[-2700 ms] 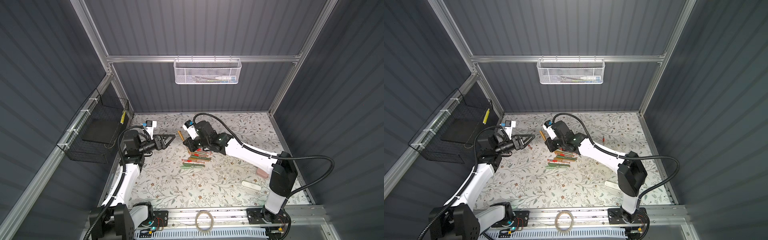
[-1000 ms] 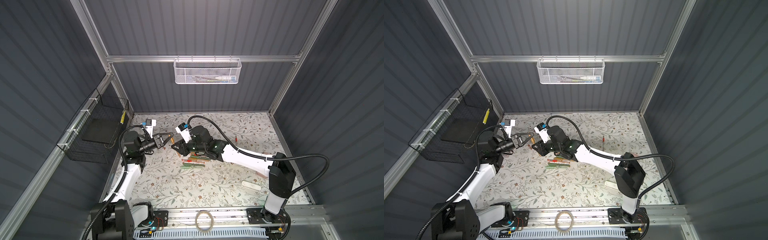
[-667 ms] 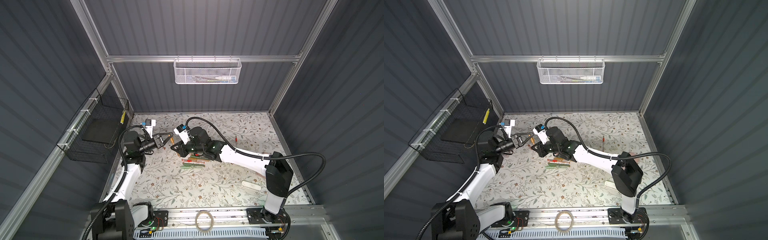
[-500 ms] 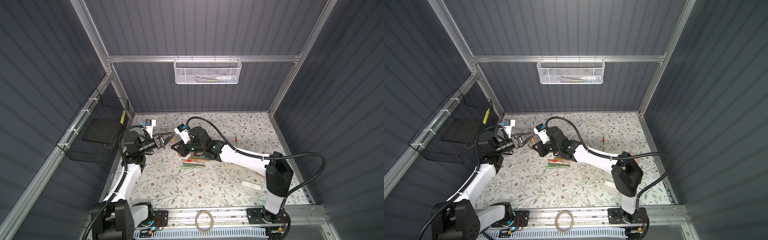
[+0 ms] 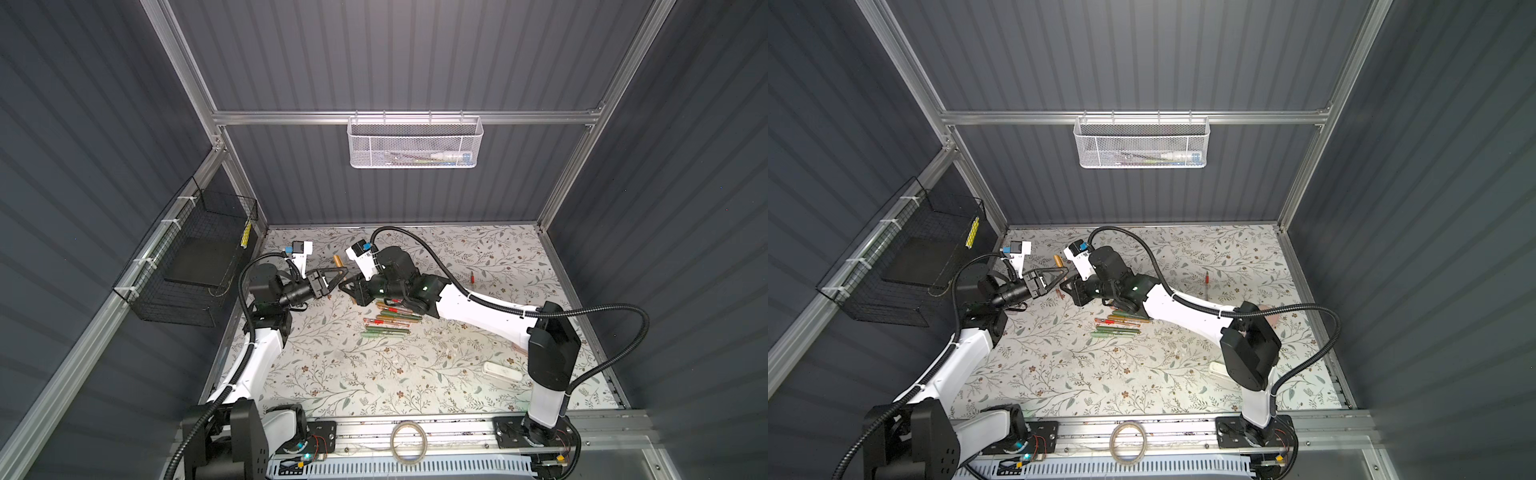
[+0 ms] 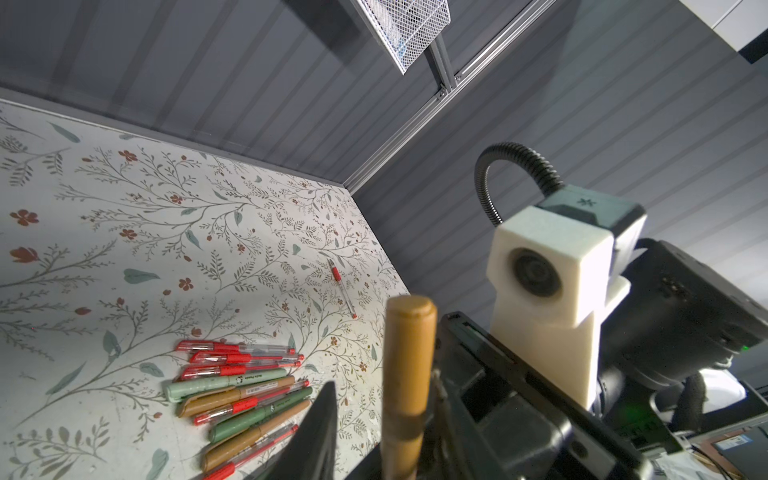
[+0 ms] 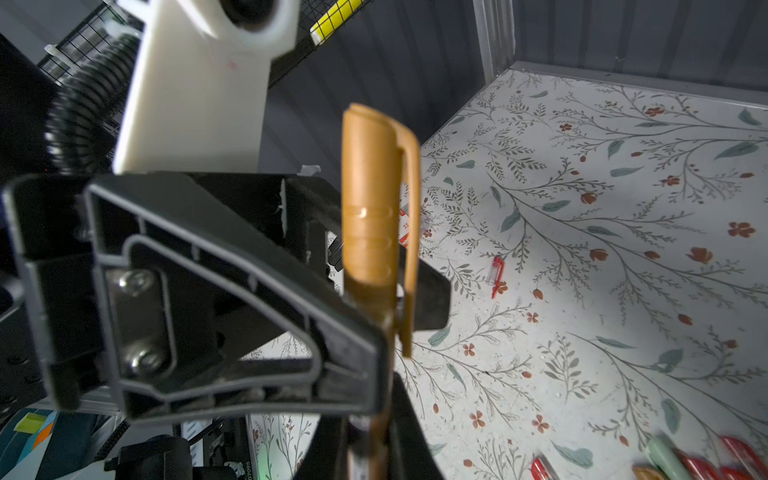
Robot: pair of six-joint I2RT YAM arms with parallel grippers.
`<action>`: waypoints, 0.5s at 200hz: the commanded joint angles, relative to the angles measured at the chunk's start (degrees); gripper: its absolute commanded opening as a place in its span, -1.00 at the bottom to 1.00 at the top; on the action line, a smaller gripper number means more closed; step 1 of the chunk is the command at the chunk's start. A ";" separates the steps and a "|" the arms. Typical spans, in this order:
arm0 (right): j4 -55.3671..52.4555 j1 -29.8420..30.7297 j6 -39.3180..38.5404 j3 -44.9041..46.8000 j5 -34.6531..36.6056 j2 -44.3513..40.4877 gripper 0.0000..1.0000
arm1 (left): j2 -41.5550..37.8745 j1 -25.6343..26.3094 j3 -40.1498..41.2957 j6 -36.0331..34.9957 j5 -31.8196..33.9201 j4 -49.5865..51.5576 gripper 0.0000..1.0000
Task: Remove pen caps from pens
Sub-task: Open the pen cap on the pen.
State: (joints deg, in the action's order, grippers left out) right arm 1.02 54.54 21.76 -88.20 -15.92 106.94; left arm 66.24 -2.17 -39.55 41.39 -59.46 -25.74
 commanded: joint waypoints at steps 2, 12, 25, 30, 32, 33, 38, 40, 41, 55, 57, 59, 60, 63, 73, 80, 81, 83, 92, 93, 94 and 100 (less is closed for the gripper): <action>-1.18 0.21 -0.05 -0.84 -0.65 0.62 -1.00 | 0.25 0.20 0.02 -0.85 -0.23 0.07 -0.27; -1.30 0.21 0.04 -0.67 -0.87 0.74 -1.00 | 0.34 0.24 -0.09 -0.81 -0.29 0.07 -0.27; -1.28 0.30 0.30 -0.33 -1.05 0.70 -1.00 | 0.38 0.17 -0.24 -0.71 -0.31 0.16 -0.27; -1.15 0.28 0.37 -0.07 -0.99 0.60 -1.00 | 0.43 0.15 -0.32 -0.71 -0.30 0.25 -0.28; -1.07 0.32 0.34 0.13 -1.03 0.52 -1.00 | 0.44 0.15 -0.28 -0.72 -0.26 0.25 -0.29; -1.04 0.35 0.37 0.13 -1.03 0.49 -1.00 | 0.41 0.15 -0.27 -0.75 -0.28 0.25 -0.30; -0.87 0.39 0.43 0.38 -1.04 0.40 -1.00 | 0.39 0.15 -0.21 -0.82 -0.27 0.28 -0.34; -0.81 0.39 0.47 0.53 -1.00 0.32 -1.00 | 0.38 0.15 -0.25 -0.86 -0.27 0.28 -0.35; -0.73 0.39 0.47 0.55 -0.97 0.30 -1.00 | 0.34 0.15 -0.21 -0.86 -0.25 0.26 -0.36; -0.54 0.38 0.65 0.71 -1.01 0.28 -1.00 | 0.25 0.15 -0.10 -1.03 -0.17 0.25 -0.51; -0.52 0.38 0.63 0.68 -1.03 0.24 -1.00 | 0.28 0.15 -0.09 -1.04 -0.12 0.27 -0.53; -0.54 0.39 0.65 0.60 -0.99 0.35 -1.00 | 0.29 0.13 -0.09 -0.98 -0.10 0.28 -0.56; -0.52 0.39 0.65 0.59 -1.02 0.32 -1.00 | 0.34 0.10 -0.09 -0.97 -0.16 0.31 -0.57; -0.54 0.39 0.65 0.52 -1.09 0.28 -1.00 | 0.36 0.15 -0.11 -1.01 -0.06 0.33 -0.62; -0.73 0.47 0.67 0.25 -1.24 0.27 -1.00 | 0.42 0.15 -0.24 -1.01 -0.03 0.47 -0.72; -0.69 0.53 0.66 0.14 -1.24 0.29 -1.00 | 0.54 0.15 -0.21 -1.05 0.04 0.48 -0.81; -0.72 0.55 0.65 0.18 -1.27 0.25 -1.00 | 0.46 0.15 -0.24 -1.09 0.05 0.50 -0.82; -0.70 0.56 0.65 0.19 -1.27 0.28 -1.00 | 0.40 0.11 -0.24 -1.12 0.05 0.57 -0.84; -0.58 0.65 0.49 0.11 -1.23 0.35 -1.00 | 0.37 0.15 -0.23 -1.31 0.05 0.80 -0.94; -0.58 0.65 0.48 0.08 -1.27 0.41 -1.00 | 0.37 0.15 -0.25 -1.31 0.05 0.83 -0.95; -0.62 0.65 0.48 0.06 -1.29 0.39 -1.00 | 0.34 0.15 -0.26 -1.35 0.05 0.85 -0.96; -0.66 0.65 0.48 0.05 -1.22 0.62 -1.00 | 0.26 0.15 -0.17 -1.51 0.09 0.95 -1.00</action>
State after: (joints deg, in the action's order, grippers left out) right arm 0.45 54.70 22.22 -88.18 -16.51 107.61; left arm 66.54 -2.28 -39.55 40.97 -58.19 -24.75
